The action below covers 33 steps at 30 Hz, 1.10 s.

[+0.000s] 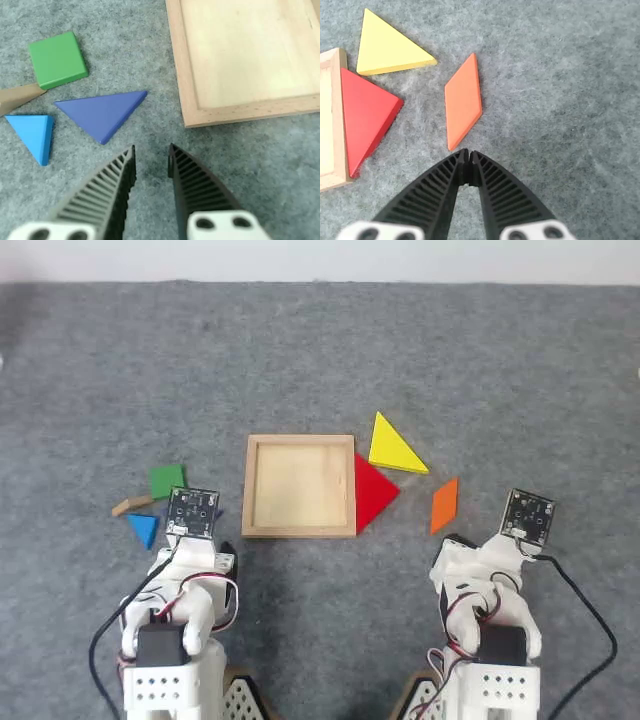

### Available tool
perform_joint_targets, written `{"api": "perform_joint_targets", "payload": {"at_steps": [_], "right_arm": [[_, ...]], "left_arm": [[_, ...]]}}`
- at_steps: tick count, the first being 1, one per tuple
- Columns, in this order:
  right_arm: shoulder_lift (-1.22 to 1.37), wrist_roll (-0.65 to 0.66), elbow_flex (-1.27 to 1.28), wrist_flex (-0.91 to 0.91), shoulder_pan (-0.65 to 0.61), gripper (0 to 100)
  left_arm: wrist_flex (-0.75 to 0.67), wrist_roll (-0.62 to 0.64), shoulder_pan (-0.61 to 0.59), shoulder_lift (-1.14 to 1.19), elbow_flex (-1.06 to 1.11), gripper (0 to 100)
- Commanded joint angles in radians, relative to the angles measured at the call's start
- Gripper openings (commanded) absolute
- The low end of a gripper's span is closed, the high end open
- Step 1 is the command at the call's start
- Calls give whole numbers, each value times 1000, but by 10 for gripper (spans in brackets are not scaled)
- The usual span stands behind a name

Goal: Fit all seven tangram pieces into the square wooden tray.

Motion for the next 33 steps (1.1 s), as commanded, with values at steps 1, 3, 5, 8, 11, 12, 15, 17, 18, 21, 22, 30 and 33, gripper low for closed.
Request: {"api": "perform_joint_targets", "payload": {"at_steps": [1,3,5,8,11,12,15,17,18,21,22,30,33], "right_arm": [[-4,9,15,2,10,8],[-4,9,15,2,10,8],[-8,9,15,18,8,8],[-5,9,15,105,19,8],[-16,3,12,242,13,8],[-25,3,14,237,21,8],[-45,5,14,240,7,8],[-56,5,14,254,-4,8],[-56,5,14,254,-15,8],[-56,5,14,254,-61,8],[-56,3,14,254,-74,8],[-56,3,14,254,-197,8],[-56,8,14,254,-208,8]], "left_arm": [[5,-8,2,-17,-8,103],[5,-8,2,-17,-8,103],[5,-8,2,-15,-8,103],[5,-6,6,-15,-8,103],[5,-8,2,-15,-8,103],[5,-8,9,-15,-8,103],[5,-6,3,-15,-8,103],[5,-6,-5,-15,-8,103],[5,-6,3,-15,-8,103],[5,-5,2,-15,-8,103],[5,-5,-2,-15,-8,103],[5,-6,2,-15,-8,103],[3,-8,8,-15,-8,103]]}}
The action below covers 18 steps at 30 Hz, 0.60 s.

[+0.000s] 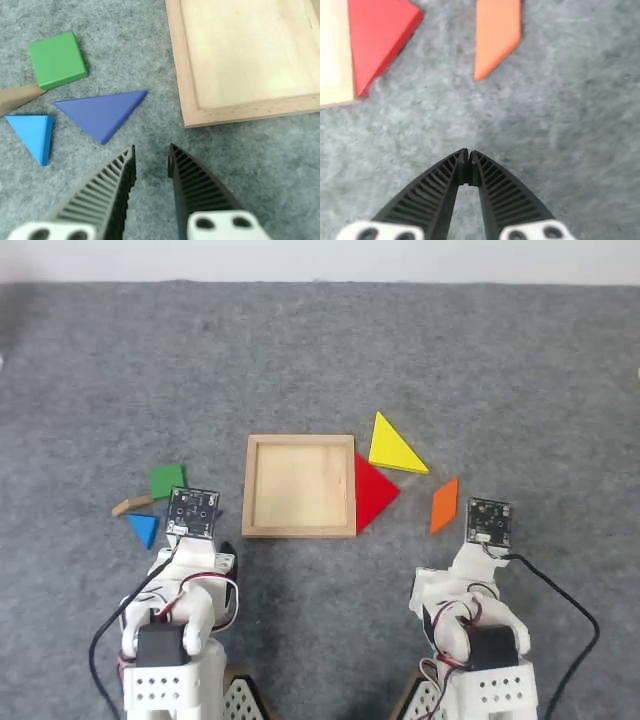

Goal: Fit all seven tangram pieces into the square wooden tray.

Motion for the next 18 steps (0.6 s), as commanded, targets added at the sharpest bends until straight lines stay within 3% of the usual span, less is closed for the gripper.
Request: {"api": "perform_joint_targets", "payload": {"at_steps": [1,6,10,15,18], "right_arm": [[-19,8,15,10,-39,8],[-21,8,15,10,-231,9],[-21,8,15,10,-364,9],[-21,9,15,-16,-473,9],[-21,11,15,-1,-493,9]], "left_arm": [[-5,-11,21,-17,-8,103],[-193,-12,141,-17,-8,104],[-339,-104,135,-17,-8,104],[-354,-123,130,-15,-13,105],[-353,-51,126,-15,-30,105]]}}
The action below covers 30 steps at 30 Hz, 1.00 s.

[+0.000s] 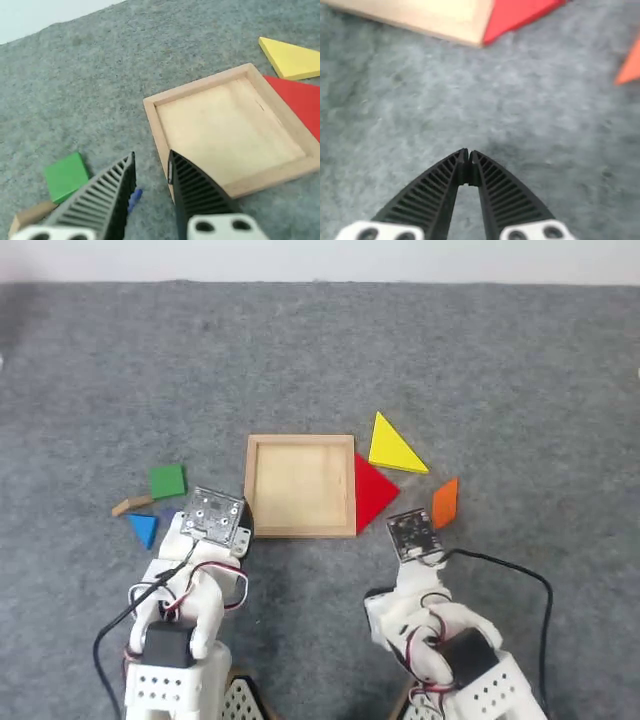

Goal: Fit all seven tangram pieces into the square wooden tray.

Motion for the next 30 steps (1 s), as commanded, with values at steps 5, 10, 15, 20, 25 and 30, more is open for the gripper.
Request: {"api": "perform_joint_targets", "payload": {"at_steps": [5,10,15,20,25,30], "right_arm": [[-18,9,15,-101,-114,9],[-13,28,14,-67,-119,9],[-13,397,5,-53,39,9],[-18,1030,-66,-240,450,10],[30,798,-224,-449,671,10],[420,773,-459,-398,493,105]], "left_arm": [[69,140,-6,-14,-156,106],[143,196,2,-14,-220,106],[60,193,-6,-15,-76,105],[34,196,6,-14,-8,105],[58,199,72,-11,-8,104],[66,199,83,-12,-8,103]]}}
